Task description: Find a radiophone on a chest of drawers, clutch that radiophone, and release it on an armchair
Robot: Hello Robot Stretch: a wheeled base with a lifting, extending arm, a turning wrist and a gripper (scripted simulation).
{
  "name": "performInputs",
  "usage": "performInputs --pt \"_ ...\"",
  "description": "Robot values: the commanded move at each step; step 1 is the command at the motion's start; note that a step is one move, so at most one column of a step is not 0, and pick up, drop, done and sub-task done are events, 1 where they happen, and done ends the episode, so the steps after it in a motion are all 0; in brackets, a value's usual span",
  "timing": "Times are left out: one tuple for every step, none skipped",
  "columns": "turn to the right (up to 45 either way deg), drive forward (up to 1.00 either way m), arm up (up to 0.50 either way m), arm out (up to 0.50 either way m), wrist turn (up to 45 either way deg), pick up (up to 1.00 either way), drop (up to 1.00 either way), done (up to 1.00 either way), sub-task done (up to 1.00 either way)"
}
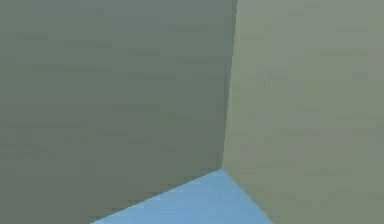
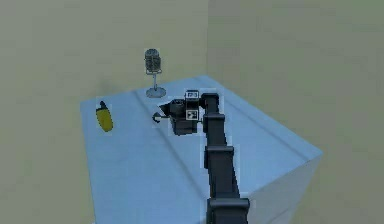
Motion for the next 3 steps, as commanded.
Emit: performInputs --pt "0.0 0.00 0.10 0.00 0.0 0.00 0.00 0.00 0.00" --pt "0.0 0.00 0.02 0.00 0.0 0.00 0.00 0.00 0.00" --pt "0.0 0.00 0.00 0.00 -45.0 0.00 0.00 0.00 0.00"
